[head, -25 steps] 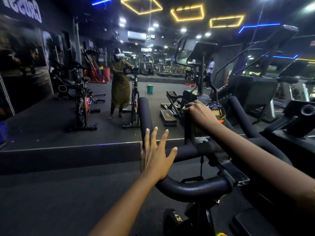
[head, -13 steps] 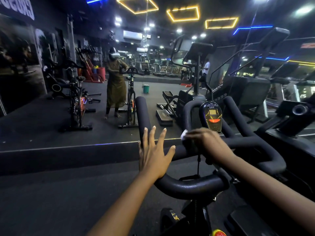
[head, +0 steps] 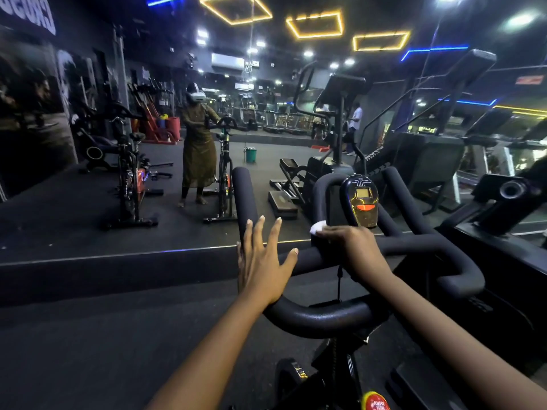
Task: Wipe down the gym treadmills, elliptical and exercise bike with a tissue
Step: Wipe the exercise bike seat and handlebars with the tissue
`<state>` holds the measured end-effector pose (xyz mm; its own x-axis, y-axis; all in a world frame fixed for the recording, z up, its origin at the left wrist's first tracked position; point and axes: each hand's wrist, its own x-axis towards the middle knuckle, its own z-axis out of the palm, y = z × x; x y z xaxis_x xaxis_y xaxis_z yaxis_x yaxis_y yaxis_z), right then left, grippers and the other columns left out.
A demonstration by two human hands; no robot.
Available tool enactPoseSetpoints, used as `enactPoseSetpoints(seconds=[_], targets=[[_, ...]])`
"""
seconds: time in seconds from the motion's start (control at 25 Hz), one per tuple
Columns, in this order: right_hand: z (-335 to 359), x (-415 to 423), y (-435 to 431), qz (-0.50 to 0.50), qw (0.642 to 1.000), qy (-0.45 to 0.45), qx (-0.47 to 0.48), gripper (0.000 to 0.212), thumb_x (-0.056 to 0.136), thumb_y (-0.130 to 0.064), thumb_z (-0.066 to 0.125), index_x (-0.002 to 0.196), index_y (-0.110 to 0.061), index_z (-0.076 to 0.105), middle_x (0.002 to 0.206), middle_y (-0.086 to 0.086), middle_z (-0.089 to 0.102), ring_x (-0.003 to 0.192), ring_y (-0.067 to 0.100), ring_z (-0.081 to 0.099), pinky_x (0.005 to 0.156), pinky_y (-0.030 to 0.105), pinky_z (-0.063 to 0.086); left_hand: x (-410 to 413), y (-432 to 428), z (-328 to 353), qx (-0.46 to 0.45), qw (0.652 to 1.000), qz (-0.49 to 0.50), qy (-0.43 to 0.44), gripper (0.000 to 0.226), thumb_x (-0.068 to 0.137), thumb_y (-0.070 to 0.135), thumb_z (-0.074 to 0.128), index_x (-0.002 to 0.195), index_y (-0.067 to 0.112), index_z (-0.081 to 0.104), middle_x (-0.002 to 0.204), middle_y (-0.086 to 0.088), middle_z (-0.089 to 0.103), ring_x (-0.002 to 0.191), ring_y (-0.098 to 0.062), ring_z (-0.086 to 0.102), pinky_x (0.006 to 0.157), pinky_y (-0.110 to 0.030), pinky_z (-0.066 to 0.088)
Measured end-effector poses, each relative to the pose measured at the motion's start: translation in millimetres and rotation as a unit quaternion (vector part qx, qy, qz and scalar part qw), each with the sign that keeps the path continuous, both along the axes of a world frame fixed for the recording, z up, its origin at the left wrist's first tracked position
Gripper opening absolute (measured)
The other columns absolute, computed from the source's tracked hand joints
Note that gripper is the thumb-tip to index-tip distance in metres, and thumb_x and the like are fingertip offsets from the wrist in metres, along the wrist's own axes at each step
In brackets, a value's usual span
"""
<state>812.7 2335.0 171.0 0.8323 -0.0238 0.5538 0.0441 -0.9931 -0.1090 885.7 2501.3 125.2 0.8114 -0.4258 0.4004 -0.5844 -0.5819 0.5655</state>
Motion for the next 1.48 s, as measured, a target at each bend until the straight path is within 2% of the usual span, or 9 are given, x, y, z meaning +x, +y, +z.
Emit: enactPoseSetpoints(seconds=[0.16,0.28,0.36,0.56,0.8,0.96,1.08,1.16,1.48], targets=[[4.9,-23.9,-1.8,0.021,1.0,0.005,0.004,0.058,0.063,0.015,0.065,0.109,-0.019,0.071,0.115,0.001,0.067,0.105,0.016,0.063,0.081,0.019,0.048,-0.1,0.3,-0.9,-0.01,1.0,0.002,-0.005,0.066,0.095,0.047,0.044,0.151,0.033,0.012,0.16,0.005,-0.004,0.146,-0.015,-0.013,0.119,-0.043,0.006],[23.4,-20.2,-25.5,-0.013,0.988,-0.155,-0.001,0.048,0.06,0.014,0.065,0.101,-0.011,0.073,0.107,0.009,0.07,0.097,0.022,0.066,0.079,0.027,0.05,0.5,0.0,0.3,0.034,0.999,0.002,-0.018,0.066,0.096,0.049,0.042,0.151,0.034,0.01,0.16,0.003,-0.005,0.146,-0.018,-0.015,0.119,-0.046,0.002],[34.0,-5.0,-51.5,-0.059,0.979,-0.194,-0.002,0.048,0.065,0.016,0.062,0.105,-0.009,0.072,0.111,0.013,0.068,0.101,0.026,0.065,0.087,0.025,0.044,-0.8,-0.3,1.6,0.071,0.997,0.005,-0.041,0.065,0.096,0.051,0.04,0.151,0.034,0.009,0.16,0.002,-0.006,0.146,-0.02,-0.015,0.118,-0.046,-0.004],[21.9,12.3,-72.8,-0.075,0.987,-0.138,-0.038,0.05,0.077,0.007,0.055,0.123,-0.01,0.061,0.124,0.016,0.06,0.11,0.033,0.06,0.093,0.039,0.049,-1.8,-0.3,1.2,0.086,0.995,-0.003,-0.058,0.062,0.096,0.05,0.039,0.15,0.035,0.013,0.16,0.003,-0.003,0.146,-0.018,-0.012,0.119,-0.043,-0.002],[-25.9,-41.9,-81.9,0.013,0.996,-0.082,-0.025,0.051,0.08,-0.03,0.049,0.128,-0.014,0.058,0.131,0.007,0.056,0.117,0.019,0.055,0.1,0.017,0.034,0.6,-1.2,0.3,0.072,0.996,0.003,-0.058,0.06,0.096,0.05,0.041,0.15,0.036,0.018,0.159,0.005,0.005,0.147,-0.016,-0.006,0.119,-0.041,-0.004],[-0.6,-17.5,-98.1,0.01,0.987,-0.158,-0.015,0.052,0.073,-0.012,0.065,0.125,-0.01,0.06,0.13,0.009,0.056,0.117,0.022,0.055,0.101,0.029,0.039,1.8,-1.2,-0.2,0.065,0.996,0.002,-0.055,0.059,0.096,0.049,0.04,0.149,0.035,0.018,0.159,0.005,0.006,0.147,-0.015,-0.006,0.119,-0.039,-0.005],[22.6,24.3,-98.5,-0.016,0.983,-0.179,0.047,0.052,0.078,0.007,0.061,0.127,-0.012,0.059,0.132,0.009,0.055,0.12,0.024,0.054,0.101,0.037,0.043,2.7,-1.0,-0.3,0.059,0.997,0.001,-0.055,0.059,0.096,0.048,0.042,0.149,0.035,0.02,0.159,0.004,0.008,0.147,-0.015,-0.005,0.118,-0.039,-0.004],[22.6,34.2,-88.7,-0.025,0.981,-0.18,0.068,0.048,0.082,0.0,0.055,0.128,-0.013,0.058,0.132,0.009,0.055,0.121,0.025,0.053,0.102,0.039,0.043,2.4,-0.9,-0.5,0.058,0.997,0.001,-0.054,0.059,0.096,0.047,0.042,0.149,0.035,0.02,0.159,0.004,0.008,0.147,-0.015,-0.005,0.119,-0.039,-0.004],[-6.9,7.0,-84.4,0.003,0.979,-0.182,-0.094,0.047,0.08,-0.013,0.042,0.123,-0.006,0.06,0.125,0.015,0.059,0.114,0.026,0.054,0.104,0.023,0.03,4.0,-1.7,-1.8,0.059,0.997,0.001,-0.055,0.058,0.096,0.048,0.041,0.149,0.036,0.02,0.159,0.005,0.009,0.147,-0.015,-0.007,0.119,-0.039,-0.004]])
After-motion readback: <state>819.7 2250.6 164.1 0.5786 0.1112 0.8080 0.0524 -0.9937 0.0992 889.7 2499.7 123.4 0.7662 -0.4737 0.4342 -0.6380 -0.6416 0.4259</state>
